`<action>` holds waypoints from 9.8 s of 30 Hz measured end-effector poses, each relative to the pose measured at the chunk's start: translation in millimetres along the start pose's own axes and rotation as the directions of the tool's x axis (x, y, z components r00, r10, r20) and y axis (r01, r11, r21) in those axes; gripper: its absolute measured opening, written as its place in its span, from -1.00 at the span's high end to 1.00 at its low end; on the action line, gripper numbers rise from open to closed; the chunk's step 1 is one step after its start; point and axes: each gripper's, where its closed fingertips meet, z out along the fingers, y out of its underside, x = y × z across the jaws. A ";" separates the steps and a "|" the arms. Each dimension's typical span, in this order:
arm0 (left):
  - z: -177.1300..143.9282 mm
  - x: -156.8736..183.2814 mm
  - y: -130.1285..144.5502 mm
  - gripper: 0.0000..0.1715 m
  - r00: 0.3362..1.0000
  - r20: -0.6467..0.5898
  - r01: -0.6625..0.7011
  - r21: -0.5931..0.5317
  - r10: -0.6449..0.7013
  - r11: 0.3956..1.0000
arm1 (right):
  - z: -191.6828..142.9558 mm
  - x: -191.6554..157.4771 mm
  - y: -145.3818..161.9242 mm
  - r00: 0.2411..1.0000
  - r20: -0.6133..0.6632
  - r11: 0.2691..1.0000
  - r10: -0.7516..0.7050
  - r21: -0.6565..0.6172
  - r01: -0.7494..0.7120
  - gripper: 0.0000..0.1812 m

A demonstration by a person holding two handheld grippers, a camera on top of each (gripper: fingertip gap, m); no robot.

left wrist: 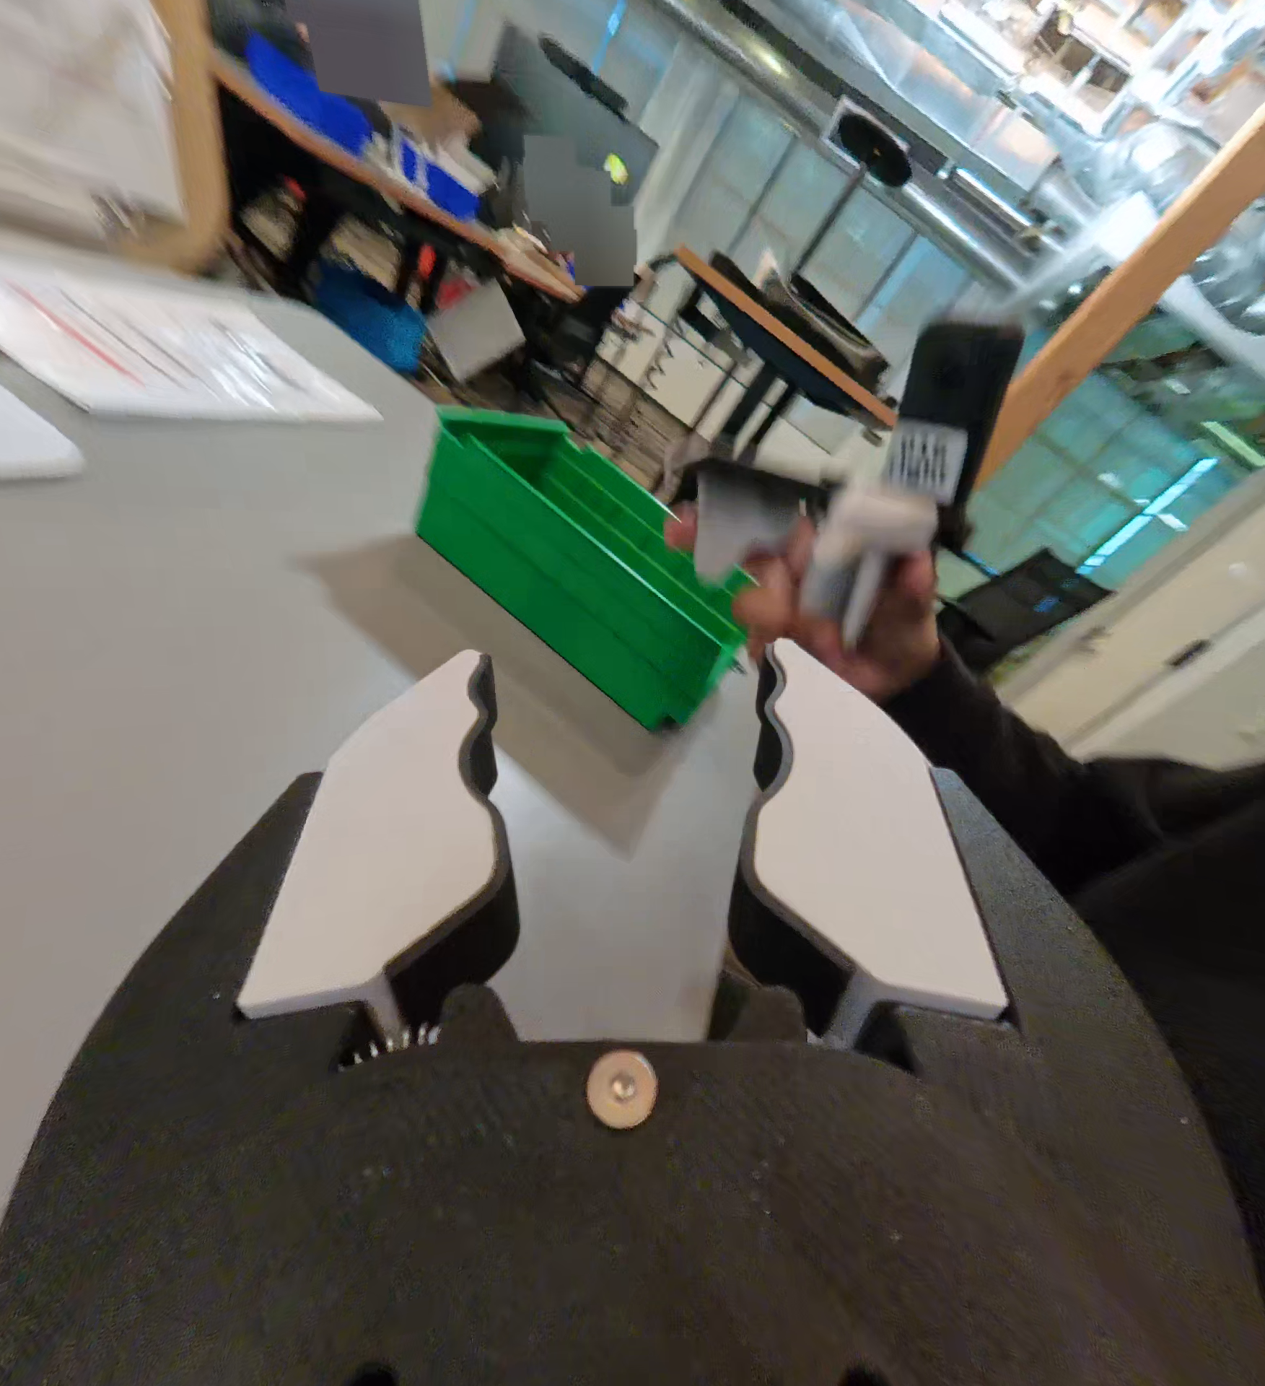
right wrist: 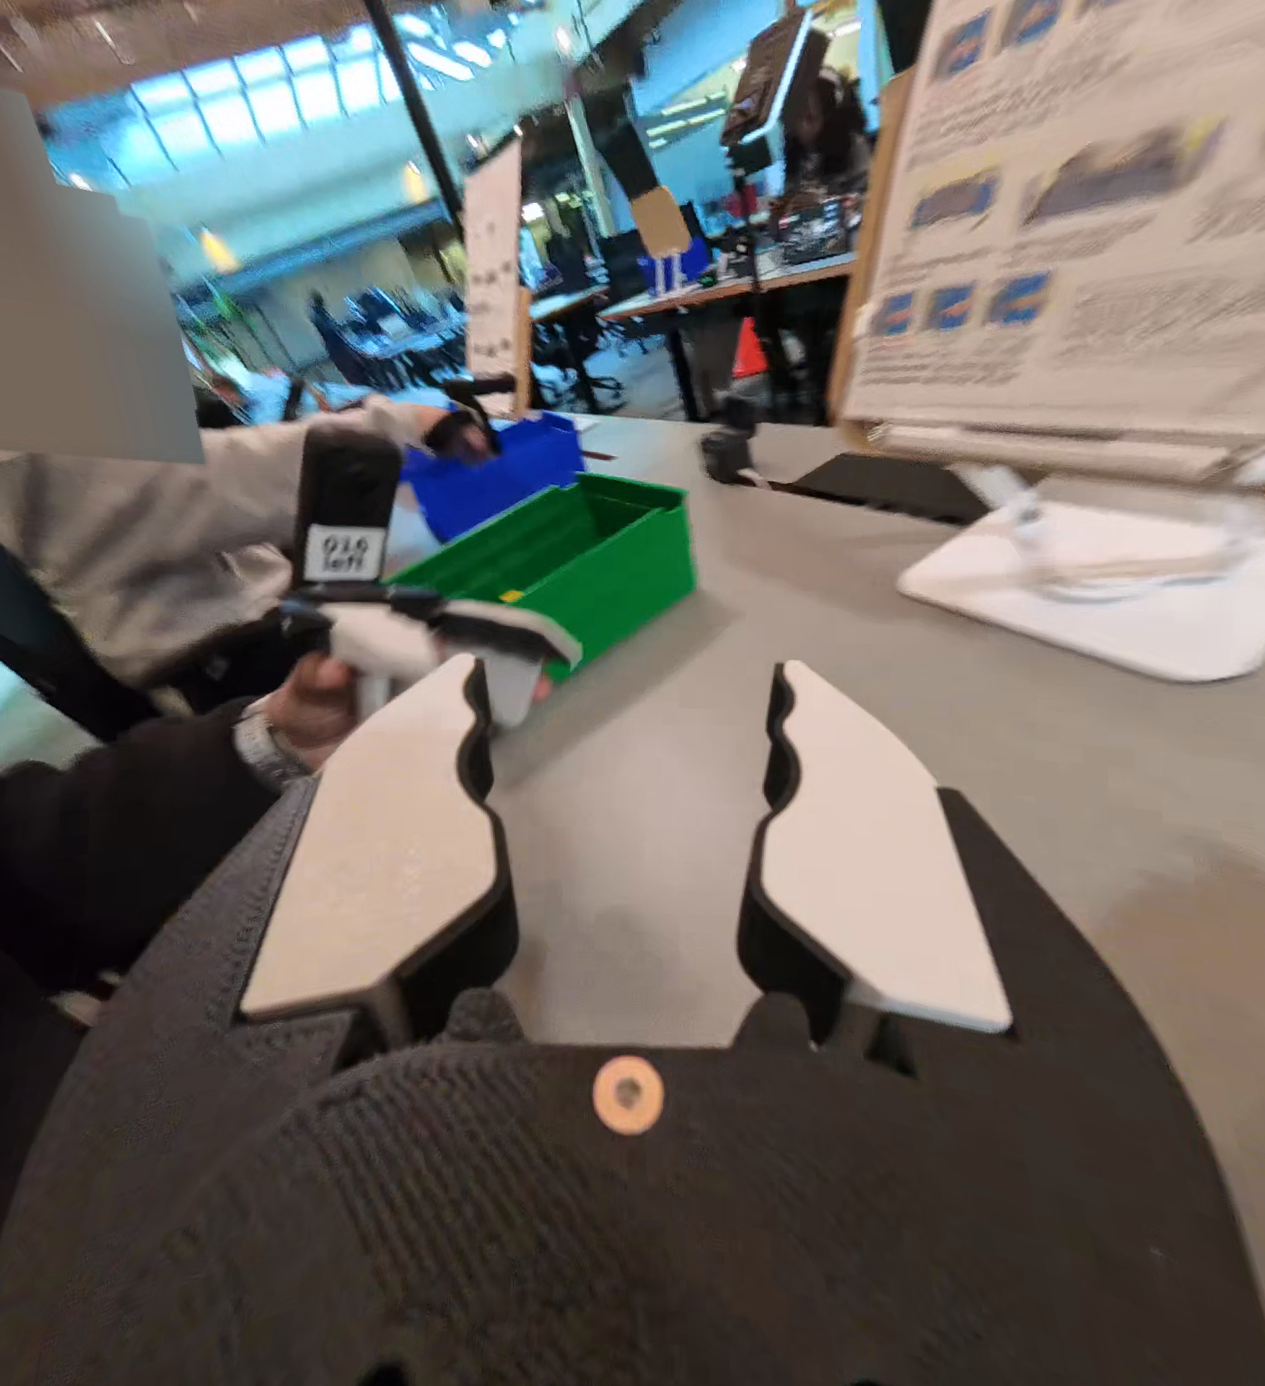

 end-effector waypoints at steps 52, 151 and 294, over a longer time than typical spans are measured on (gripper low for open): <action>-161.9 -90.7 -86.7 0.45 0.935 0.354 -0.036 0.076 0.006 0.996 | 58.1 -64.7 146.4 0.999 0.016 0.985 -0.040 -0.167 0.042 0.26; -0.2 13.4 85.9 0.50 0.892 -0.322 0.234 -0.269 -0.317 0.934 | 32.4 -50.8 113.7 0.865 0.230 0.892 0.446 -0.041 -0.449 0.56; 5.3 -7.1 84.6 0.64 0.971 -0.197 0.098 -0.188 -0.135 0.977 | -190.8 253.9 134.1 0.775 0.410 0.016 -0.481 -0.879 0.476 0.54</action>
